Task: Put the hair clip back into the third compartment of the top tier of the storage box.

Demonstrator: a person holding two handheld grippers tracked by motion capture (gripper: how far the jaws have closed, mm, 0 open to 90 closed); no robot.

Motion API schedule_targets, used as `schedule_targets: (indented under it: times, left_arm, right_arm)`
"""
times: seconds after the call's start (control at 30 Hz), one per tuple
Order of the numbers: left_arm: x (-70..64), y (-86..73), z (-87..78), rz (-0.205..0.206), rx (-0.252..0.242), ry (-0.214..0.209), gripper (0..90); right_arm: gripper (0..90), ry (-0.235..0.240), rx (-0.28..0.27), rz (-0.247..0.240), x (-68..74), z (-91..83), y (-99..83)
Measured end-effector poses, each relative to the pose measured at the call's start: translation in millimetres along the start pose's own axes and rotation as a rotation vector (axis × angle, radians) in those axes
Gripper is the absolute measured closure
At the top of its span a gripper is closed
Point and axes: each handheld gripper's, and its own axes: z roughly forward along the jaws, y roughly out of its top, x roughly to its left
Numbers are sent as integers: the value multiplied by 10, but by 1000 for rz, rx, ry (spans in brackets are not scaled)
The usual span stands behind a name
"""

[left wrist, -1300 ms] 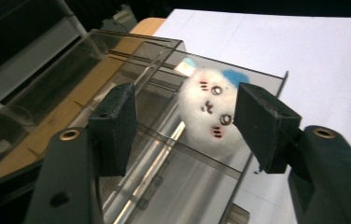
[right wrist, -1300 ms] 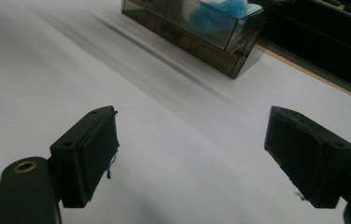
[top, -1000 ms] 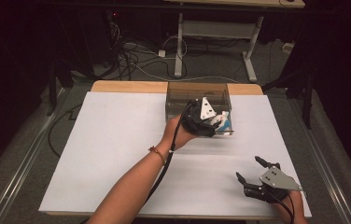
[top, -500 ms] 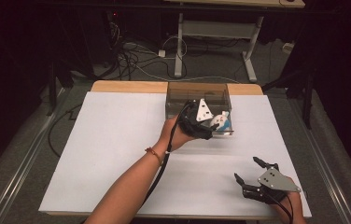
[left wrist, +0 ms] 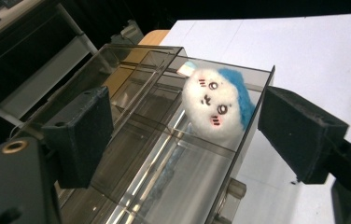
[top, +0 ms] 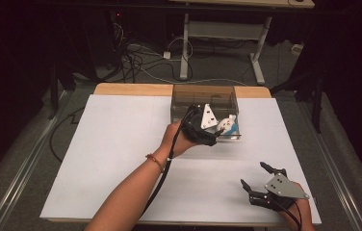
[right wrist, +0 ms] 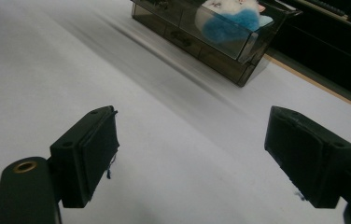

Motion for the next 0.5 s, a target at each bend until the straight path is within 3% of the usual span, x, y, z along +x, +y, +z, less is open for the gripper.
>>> schedule_targets:
  times: [0.5]
  left_arm:
    - [18, -55, -151, 1, -14, 14, 177]
  right_arm:
    - [176, 1, -2, -28, 13, -10, 5]
